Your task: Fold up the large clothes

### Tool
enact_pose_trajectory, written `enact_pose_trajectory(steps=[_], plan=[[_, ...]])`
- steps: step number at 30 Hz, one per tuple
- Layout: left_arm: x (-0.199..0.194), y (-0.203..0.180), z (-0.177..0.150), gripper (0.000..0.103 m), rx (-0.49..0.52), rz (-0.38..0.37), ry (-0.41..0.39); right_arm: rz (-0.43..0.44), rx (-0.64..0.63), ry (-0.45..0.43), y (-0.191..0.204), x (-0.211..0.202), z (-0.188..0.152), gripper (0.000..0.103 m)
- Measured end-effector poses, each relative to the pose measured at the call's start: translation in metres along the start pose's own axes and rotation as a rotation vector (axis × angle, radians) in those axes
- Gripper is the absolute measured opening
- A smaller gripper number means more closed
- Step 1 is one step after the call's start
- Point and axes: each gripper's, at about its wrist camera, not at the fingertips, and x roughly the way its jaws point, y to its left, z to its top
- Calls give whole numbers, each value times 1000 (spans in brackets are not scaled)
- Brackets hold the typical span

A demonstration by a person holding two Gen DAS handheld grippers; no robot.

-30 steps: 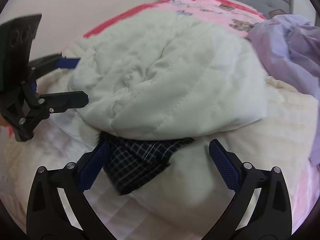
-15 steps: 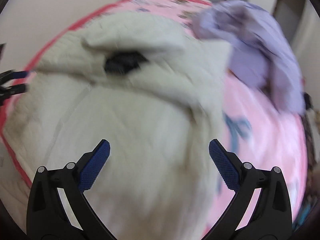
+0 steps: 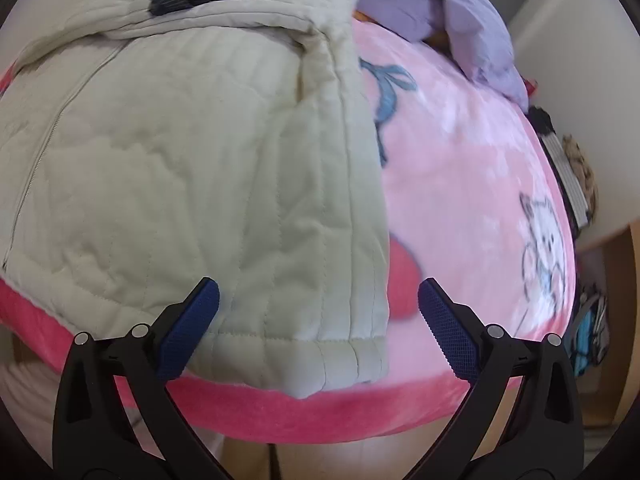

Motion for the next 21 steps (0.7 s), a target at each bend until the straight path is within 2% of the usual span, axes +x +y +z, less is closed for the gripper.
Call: enact_pose_trajectory(steps=[2,5,6,7,8,10,13,15,16,19,21], plan=[[6,4,-10,98,-34,-17,46,11,38,3,-3,3,-1,95],[7,5,-16,98,-38,-13,32,87,146,23,-17,5,-6,94],[5,4,-16,98,-38,-5,27,112,168,31,-19,5,-7,91],[3,2,-16,98,-38,-3,20,154,185,27,-23,3,-8,81],[1,0,-15,98,-36,-11,11,202,174,18,-24,2,-9,78],[-3,-10,-13,98,-9,-23,-5,233,157,10,-25,1,-9,77],[-1,-18,-14,98,30,14,1,296,225,32,-33,6,-9,73],[1,-16,-16,98,18,27,7,327,260,35,-39,5,-10,77],[2,-15,-16,98,9,34,6,328,263,35,-38,5,-11,83],[3,-12,-19,98,3,38,-5,321,285,34,-44,8,-15,90],[7,-1,-22,98,-63,-10,26,354,318,49,-48,12,-19,90]])
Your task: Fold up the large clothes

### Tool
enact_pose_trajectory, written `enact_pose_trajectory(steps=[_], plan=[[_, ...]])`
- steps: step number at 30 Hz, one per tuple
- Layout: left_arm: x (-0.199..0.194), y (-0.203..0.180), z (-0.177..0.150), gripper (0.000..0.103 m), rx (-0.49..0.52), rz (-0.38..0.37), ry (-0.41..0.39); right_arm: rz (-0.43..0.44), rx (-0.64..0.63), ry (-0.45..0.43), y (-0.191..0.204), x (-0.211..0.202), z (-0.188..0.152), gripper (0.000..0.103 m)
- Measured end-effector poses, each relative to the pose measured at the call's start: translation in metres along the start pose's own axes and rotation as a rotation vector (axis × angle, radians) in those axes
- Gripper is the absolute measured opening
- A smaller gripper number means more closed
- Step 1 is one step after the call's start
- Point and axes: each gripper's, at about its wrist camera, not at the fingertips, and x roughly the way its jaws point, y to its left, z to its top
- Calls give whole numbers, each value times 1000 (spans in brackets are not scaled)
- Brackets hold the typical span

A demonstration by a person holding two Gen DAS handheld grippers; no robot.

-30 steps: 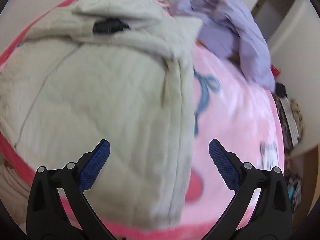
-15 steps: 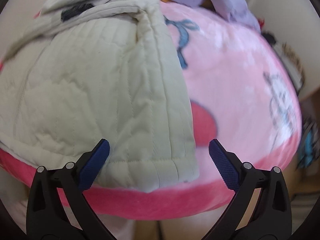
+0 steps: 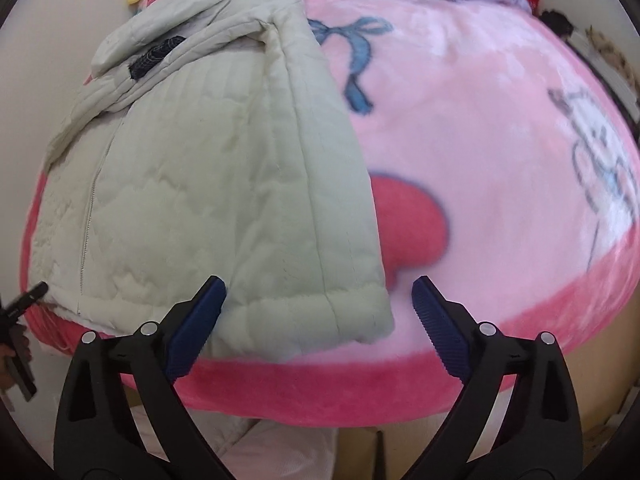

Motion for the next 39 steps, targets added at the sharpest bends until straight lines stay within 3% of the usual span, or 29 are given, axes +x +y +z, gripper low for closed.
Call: enact_pose_trajectory(steps=[3,6,10,12,15,17,19,24,34,39], plan=[[6,23,-5,98,-168,-97,48,41,48,20,-6,4,-2,86],[5,20,-5,95,-145,-84,48,76,35,37,-4,6,-1,68],[-4,17,-5,69,-162,-100,19,156,35,64,1,-5,1,45],[-7,18,-4,60,-165,-84,15,160,6,77,8,-9,4,39],[-15,6,2,36,-160,-51,5,158,-43,87,21,-20,14,36],[-32,-3,10,26,-150,-33,-53,167,-90,63,33,-38,23,34],[-56,-12,21,22,-152,-21,-131,159,-152,16,47,-62,37,26],[-94,-31,51,19,-142,5,-253,131,-284,-107,78,-112,73,22],[-133,-45,156,18,-108,22,-331,62,-379,-236,122,-148,165,19],[-139,-31,221,18,-182,-24,-353,32,-403,-272,144,-153,222,19]])
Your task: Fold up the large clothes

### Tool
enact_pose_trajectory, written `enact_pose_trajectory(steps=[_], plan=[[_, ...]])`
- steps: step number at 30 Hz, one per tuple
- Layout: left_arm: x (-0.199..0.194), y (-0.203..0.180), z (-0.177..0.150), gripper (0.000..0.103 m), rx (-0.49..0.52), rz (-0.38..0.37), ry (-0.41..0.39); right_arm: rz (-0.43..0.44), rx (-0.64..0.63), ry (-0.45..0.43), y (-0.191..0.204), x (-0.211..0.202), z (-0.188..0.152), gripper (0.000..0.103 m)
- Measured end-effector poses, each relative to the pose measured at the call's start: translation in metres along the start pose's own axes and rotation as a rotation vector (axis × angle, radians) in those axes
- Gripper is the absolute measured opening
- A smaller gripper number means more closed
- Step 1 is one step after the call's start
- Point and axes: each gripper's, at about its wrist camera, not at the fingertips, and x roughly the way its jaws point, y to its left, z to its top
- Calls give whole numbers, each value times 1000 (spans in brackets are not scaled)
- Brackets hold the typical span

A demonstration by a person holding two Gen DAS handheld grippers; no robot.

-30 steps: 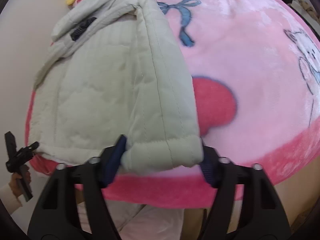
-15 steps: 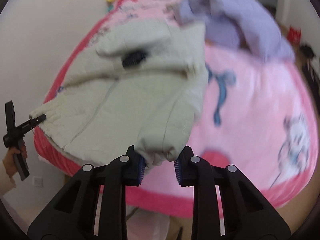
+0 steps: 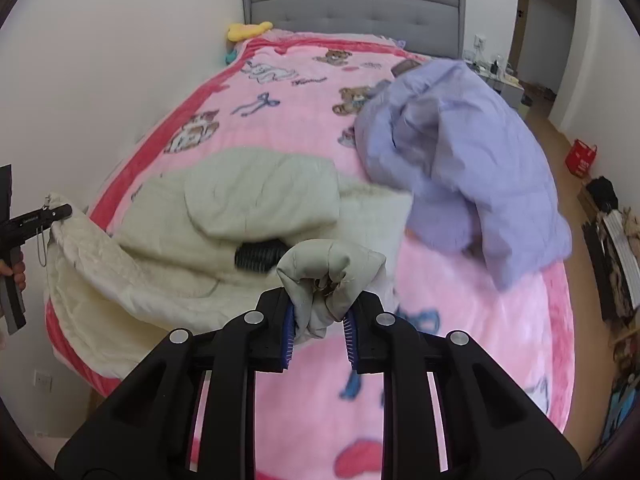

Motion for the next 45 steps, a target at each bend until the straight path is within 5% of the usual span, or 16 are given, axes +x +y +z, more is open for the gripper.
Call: enact_pose_trajectory(steps=[12,18,26,30,35,42,45], plan=[[98,-36,116,19,-14,73,-10,-17,56,-29,-45,101,112,19],[185,-45,154,19,-17,168,43,-62,34,47,-64,203,156,19],[317,-43,156,22,68,281,202,-145,-23,174,-72,333,153,19],[342,-28,149,25,28,276,235,-180,-122,192,-61,363,137,19],[350,-38,142,25,96,317,231,-206,-161,169,-50,363,131,21],[349,-36,144,26,83,298,225,-129,-134,4,-55,292,143,49],[347,-34,144,28,77,282,218,-84,-123,-76,-55,262,146,89]])
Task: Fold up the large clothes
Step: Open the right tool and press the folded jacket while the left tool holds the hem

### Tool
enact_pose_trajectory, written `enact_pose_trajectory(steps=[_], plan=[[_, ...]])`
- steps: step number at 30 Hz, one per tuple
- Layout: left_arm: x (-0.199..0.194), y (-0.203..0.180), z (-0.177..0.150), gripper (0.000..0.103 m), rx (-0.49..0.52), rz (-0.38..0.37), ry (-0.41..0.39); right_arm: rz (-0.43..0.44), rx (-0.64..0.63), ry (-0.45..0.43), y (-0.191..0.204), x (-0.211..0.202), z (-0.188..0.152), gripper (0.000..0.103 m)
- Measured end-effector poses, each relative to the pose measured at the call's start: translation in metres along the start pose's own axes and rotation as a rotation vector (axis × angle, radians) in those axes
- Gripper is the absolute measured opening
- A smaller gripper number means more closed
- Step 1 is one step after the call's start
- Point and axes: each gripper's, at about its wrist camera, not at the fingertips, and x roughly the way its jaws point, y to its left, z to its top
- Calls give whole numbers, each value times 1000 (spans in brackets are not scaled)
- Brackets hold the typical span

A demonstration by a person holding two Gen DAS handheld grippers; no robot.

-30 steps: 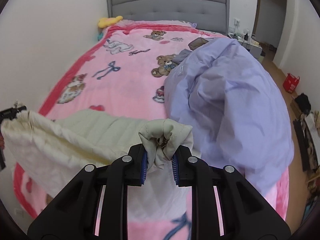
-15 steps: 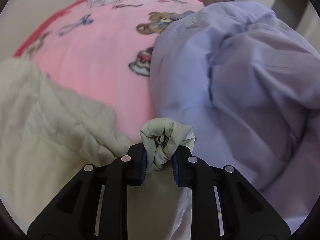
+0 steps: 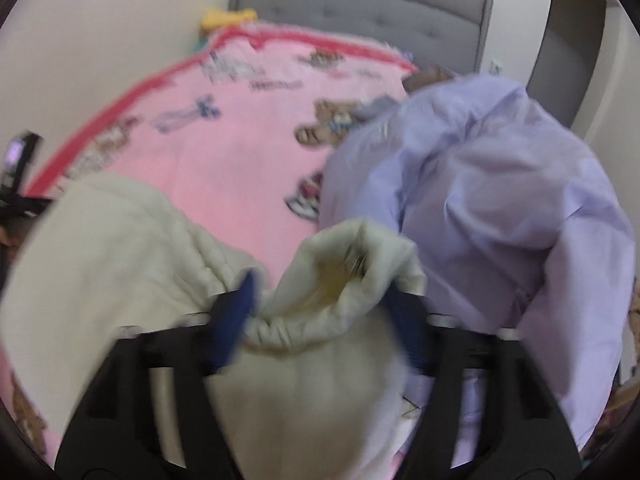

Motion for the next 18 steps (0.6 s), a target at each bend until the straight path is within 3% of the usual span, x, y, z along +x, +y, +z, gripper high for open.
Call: enact_pose_trajectory(steps=[1,4,6,9,12,14,15,18], plan=[[0,1,0,28,-3,-7,-2,-9,-13,-31,1,-7,1,95],[-1,3,-1,29,-11,-20,-4,31,-99,-123,12,-29,3,95],[-1,2,-1,29,-8,-18,-6,107,-161,-166,27,-39,6,95],[-4,2,-2,29,-5,-17,-17,271,-370,-235,79,-50,14,95],[-6,3,-4,30,-8,-29,-24,406,-563,-172,131,-37,16,95],[-8,5,-5,32,-9,-40,-27,420,-647,-129,154,-22,11,95],[-9,5,-5,32,-7,-45,-27,416,-686,-57,166,-5,8,95],[-11,7,-6,35,4,-54,-23,467,-672,60,171,28,-1,95]])
